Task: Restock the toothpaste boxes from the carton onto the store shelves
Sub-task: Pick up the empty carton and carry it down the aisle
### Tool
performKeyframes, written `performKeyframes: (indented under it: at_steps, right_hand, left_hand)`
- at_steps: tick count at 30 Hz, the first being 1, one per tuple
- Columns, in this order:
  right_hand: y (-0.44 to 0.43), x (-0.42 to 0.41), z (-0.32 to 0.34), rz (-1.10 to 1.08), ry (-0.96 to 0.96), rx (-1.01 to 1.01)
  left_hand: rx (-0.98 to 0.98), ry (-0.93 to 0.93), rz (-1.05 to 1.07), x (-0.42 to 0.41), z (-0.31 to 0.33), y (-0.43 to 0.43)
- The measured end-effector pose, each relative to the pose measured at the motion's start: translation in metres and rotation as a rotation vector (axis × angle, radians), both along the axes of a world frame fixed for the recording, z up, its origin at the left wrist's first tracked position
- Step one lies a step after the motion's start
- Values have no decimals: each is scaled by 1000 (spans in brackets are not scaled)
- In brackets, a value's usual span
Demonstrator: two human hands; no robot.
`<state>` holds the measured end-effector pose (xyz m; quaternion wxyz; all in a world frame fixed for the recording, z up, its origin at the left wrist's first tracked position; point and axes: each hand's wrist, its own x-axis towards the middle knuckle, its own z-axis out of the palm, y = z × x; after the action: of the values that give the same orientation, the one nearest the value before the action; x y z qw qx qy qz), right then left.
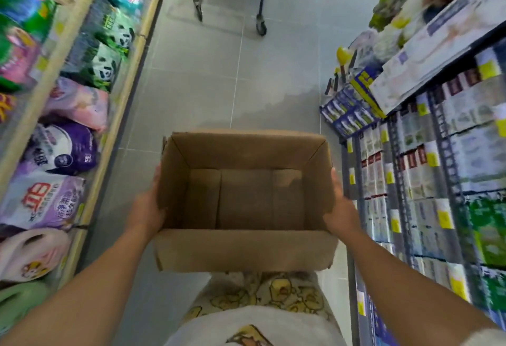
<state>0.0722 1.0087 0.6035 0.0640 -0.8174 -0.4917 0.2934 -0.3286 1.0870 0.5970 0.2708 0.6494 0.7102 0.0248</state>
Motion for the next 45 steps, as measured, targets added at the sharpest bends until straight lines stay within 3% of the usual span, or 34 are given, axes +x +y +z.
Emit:
performKeyframes:
  at_steps: [7, 18, 23, 28, 38, 43, 45]
  right_hand:
    - [138, 30, -12, 87, 0, -33]
    - [378, 33, -10, 442, -1, -33]
    - [471, -24, -14, 663, 34, -47]
    - [553, -107, -25, 884, -48, -45]
    - [667, -267, -55, 1112, -150, -96]
    - [713, -329, -117, 1267, -216, -119]
    - [727, -355, -150, 1299, -237, -158]
  left_hand:
    - [-1, 13, 86, 17, -16, 101]
    - [7, -100, 484, 32, -32, 177]
    - [-24, -54, 710, 9, -39, 189]
    - [-7, -138, 894, -29, -62, 202]
    - [-67, 40, 1137, -82, -93, 250]
    - [-328, -7, 1273, -106, -154, 275]
    - [-341, -18, 1357, -117, -193, 280]
